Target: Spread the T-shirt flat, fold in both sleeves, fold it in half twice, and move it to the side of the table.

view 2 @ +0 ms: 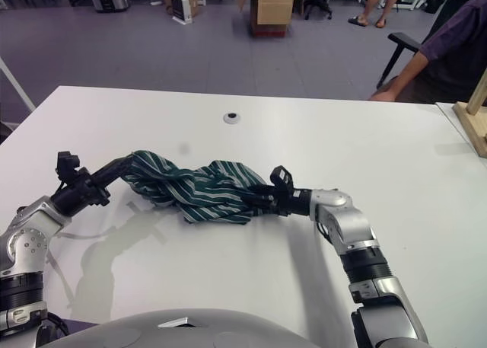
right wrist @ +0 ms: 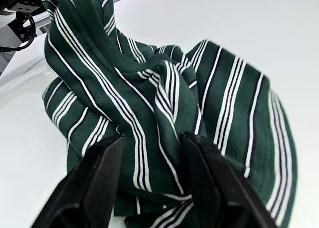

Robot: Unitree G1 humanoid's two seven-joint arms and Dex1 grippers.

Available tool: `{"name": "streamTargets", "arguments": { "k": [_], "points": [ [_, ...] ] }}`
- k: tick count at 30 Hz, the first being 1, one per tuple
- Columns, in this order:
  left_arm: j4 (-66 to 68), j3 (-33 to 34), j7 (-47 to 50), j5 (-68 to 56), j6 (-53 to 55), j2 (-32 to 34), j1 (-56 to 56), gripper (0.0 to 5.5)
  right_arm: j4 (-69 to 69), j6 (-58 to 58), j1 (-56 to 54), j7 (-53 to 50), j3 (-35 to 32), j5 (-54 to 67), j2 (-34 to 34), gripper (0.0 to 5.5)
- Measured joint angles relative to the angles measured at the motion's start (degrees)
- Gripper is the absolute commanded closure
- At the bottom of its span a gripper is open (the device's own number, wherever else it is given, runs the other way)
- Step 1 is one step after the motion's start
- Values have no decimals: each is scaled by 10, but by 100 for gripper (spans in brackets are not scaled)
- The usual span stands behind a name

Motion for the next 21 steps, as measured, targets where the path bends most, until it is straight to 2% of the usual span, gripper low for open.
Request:
{"name": "streamTargets", "arguments": {
  "k": [9, 15, 21],
  "points": [
    [0, 0, 11, -12, -1, 0, 12, 550, 19, 3, -7, -22, -6, -3, 12, 545],
    [0, -1, 21, -12, -6, 0, 14, 550, 13, 0, -9, -17, -14, -2, 11, 548],
    [1, 37, 59, -59, -6, -1, -8, 550, -46, 27, -15, 59, -87, 78, -58, 548]
  ]
}}
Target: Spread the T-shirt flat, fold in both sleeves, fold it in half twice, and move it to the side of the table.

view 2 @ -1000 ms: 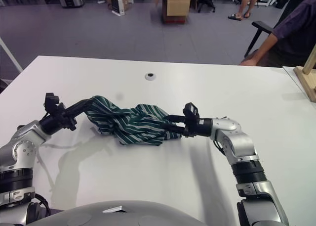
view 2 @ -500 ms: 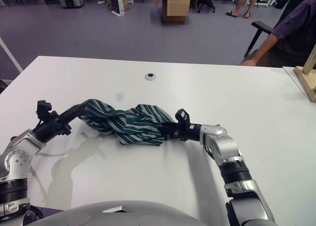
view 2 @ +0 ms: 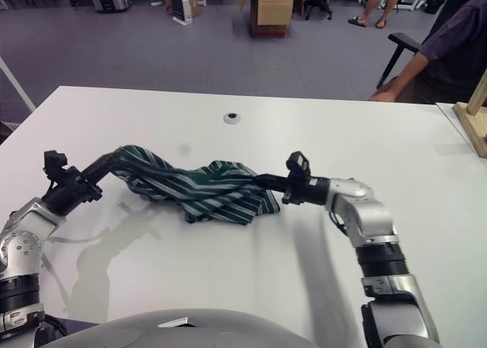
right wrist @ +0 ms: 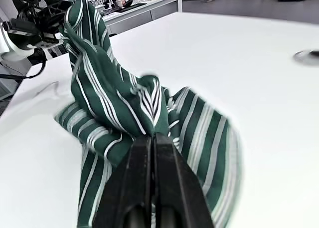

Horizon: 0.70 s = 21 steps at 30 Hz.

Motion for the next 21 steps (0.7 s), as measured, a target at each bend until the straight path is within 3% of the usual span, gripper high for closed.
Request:
{"name": "streamTargets", "arguments": {
  "k": [7, 21],
  "points": [
    [-59, 11, 64, -49, 16, 1, -57, 550, -33, 41, -94, 2, -79, 93, -24, 548],
    [-119, -2, 169, -72, 33, 24, -169, 550, -19, 45, -235, -45, -110, 112, -45, 548]
  ]
}}
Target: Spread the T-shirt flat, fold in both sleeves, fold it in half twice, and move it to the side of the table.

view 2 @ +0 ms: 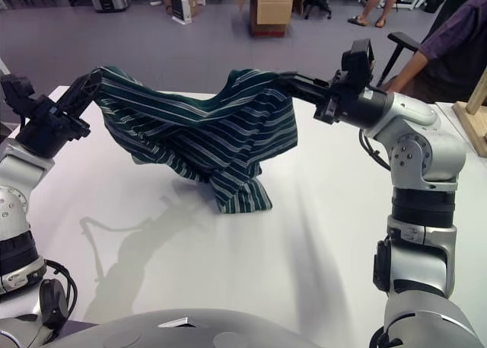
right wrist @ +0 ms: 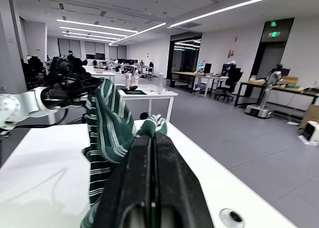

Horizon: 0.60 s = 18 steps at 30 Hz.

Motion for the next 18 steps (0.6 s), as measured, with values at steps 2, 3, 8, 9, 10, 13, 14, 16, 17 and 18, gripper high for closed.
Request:
{"name": "streamTargets", "arguments": {
  "k": [2, 3, 8, 9, 10, 13, 14, 16, 17, 18],
  "points": [
    [0, -1, 5, 2, -4, 4, -19, 550, 17, -8, -31, -6, 0, -8, 0, 548],
    [2, -1, 6, 2, -8, 5, -28, 550, 23, -10, -42, -12, -1, -9, 0, 548],
    [14, -1, 4, 2, -21, 26, -80, 550, 61, -21, -114, -23, -10, -10, 0, 548],
    [23, -2, 1, 4, -26, 27, -88, 550, 71, -26, -124, -25, -10, -15, 0, 548],
    [32, -3, -1, 7, -29, 29, -96, 550, 84, -33, -135, -27, -10, -18, 1, 548],
    [55, -10, -5, 13, -39, 38, -132, 550, 120, -52, -175, -41, -11, -31, 3, 548],
    [58, -10, -6, 16, -41, 40, -137, 550, 128, -54, -180, -42, -12, -33, 4, 548],
    [68, -10, -5, 19, -43, 46, -159, 550, 146, -63, -200, -48, -15, -36, 5, 548],
    [71, -10, -5, 19, -46, 48, -172, 550, 153, -68, -213, -50, -16, -39, 5, 548],
    [74, -10, -4, 19, -46, 50, -183, 550, 158, -73, -219, -50, -16, -40, 5, 548]
  ]
}}
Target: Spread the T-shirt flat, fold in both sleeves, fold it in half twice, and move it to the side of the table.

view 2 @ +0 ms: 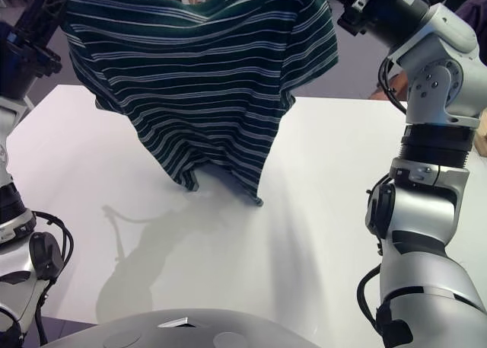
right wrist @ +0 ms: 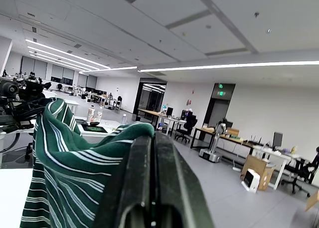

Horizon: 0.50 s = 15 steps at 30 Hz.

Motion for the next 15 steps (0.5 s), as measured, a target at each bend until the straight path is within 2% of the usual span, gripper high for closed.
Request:
{"name": "streamTargets", "arguments": {
  "k": [7, 15],
  "points": [
    [28, -38, 3, 23, -4, 2, -87, 550, 87, -44, -70, 2, 1, -33, 1, 548],
    [12, -54, -6, 34, -2, 6, -82, 550, 82, -47, -60, 41, 5, -42, 0, 548]
  ]
}}
